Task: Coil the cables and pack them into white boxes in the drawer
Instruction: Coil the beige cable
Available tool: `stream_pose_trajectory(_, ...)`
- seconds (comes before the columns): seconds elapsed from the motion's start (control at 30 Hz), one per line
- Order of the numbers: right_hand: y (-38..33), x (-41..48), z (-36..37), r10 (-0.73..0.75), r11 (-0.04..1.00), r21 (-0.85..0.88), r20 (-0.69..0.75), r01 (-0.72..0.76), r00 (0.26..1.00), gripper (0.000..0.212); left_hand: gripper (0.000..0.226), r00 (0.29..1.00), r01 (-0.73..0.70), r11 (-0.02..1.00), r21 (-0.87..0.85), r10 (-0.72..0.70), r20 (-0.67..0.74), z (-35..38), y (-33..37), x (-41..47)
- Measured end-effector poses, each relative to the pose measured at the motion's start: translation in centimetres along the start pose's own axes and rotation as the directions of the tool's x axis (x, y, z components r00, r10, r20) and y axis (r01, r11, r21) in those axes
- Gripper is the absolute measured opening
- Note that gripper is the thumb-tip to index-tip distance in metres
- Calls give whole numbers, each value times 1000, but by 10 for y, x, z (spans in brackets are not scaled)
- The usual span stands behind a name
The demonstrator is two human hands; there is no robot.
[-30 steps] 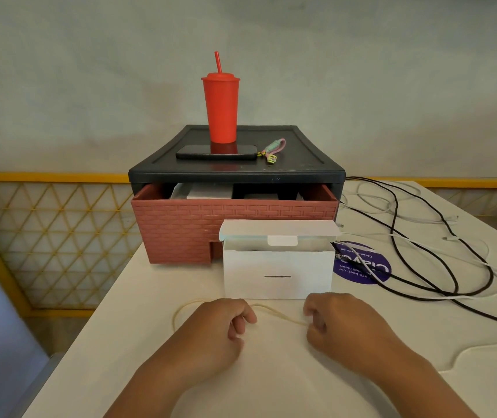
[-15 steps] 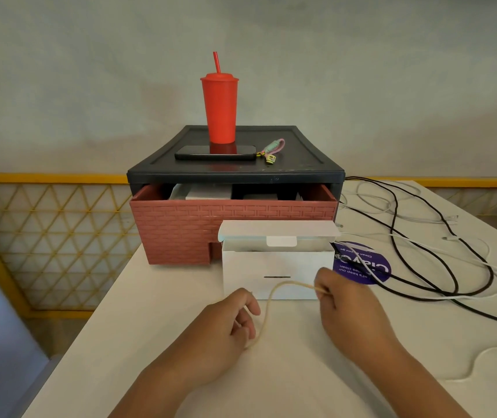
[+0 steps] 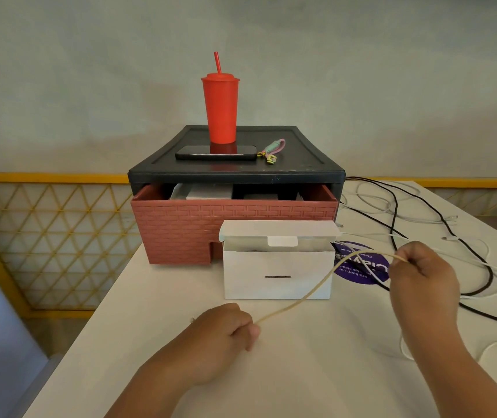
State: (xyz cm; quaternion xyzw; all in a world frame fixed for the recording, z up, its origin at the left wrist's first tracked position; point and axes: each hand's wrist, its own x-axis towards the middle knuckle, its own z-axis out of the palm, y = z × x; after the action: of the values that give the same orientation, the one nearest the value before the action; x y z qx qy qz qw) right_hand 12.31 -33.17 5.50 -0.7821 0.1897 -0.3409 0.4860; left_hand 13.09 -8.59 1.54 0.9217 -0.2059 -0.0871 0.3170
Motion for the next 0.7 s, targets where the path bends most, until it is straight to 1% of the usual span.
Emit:
stream_pose_trajectory(0.07,4,6,-6,17,1000,-10,-45,-17,999,22,38,999,-5,994,-112,-1,-47,-2,-3,0)
stream_pose_trajectory(0.13,8,10,-10,15,999,-44,-79,-18,997,21,36,993,-41,978,-206,18,-114,-7,-3,-1)
stream_pose_trajectory(0.2,11,13,-13,-17,993,-120,-107,4,994,21,34,971,-79,966,-246,19,-236,-14,0,-2)
stream_pose_trajectory(0.23,11,14,-15,-35,986,-165,-105,17,994,21,36,952,-88,960,-266,3,-305,-18,2,-3)
stream_pose_trajectory(0.3,13,14,-15,-106,944,-317,-40,88,994,21,42,908,-74,931,-357,-86,-411,-23,5,-5)
stream_pose_trajectory(0.33,13,13,-12,-165,900,-406,16,157,986,21,40,893,-58,897,-439,-150,-424,-25,7,-6)
stream_pose_trajectory(0.4,12,4,-3,-323,778,-520,151,353,934,26,39,895,-46,788,-614,-241,-376,-27,13,-7)
stream_pose_trajectory(0.43,11,-3,3,-377,733,-512,244,449,893,30,38,903,-45,720,-693,-267,-337,-27,17,-7)
stream_pose_trajectory(0.5,13,-20,18,-461,693,-386,411,608,786,38,35,922,-42,573,-819,-293,-253,-22,26,-8)
stream_pose_trajectory(0.53,12,-30,25,-479,709,-268,494,652,725,41,33,931,-42,495,-868,-296,-214,-19,31,-9)
stream_pose_trajectory(0.57,8,-40,29,-486,746,-133,563,653,669,42,31,939,-40,415,-909,-295,-176,-16,36,-9)
stream_pose_trajectory(0.6,4,-49,31,-469,800,-3,622,600,627,42,28,946,-38,329,-943,-292,-140,-13,40,-10)
stream_pose_trajectory(0.63,0,-57,33,-429,857,97,680,507,595,40,24,952,-33,232,-972,-288,-101,-11,43,-10)
stream_pose_trajectory(0.67,-4,-63,35,-397,903,194,716,383,574,38,19,957,-27,124,-992,-282,-61,-10,45,-10)
stream_pose_trajectory(0.7,-7,-67,34,-369,929,278,730,243,576,41,14,962,-20,13,-1000,-271,-23,-10,47,-10)
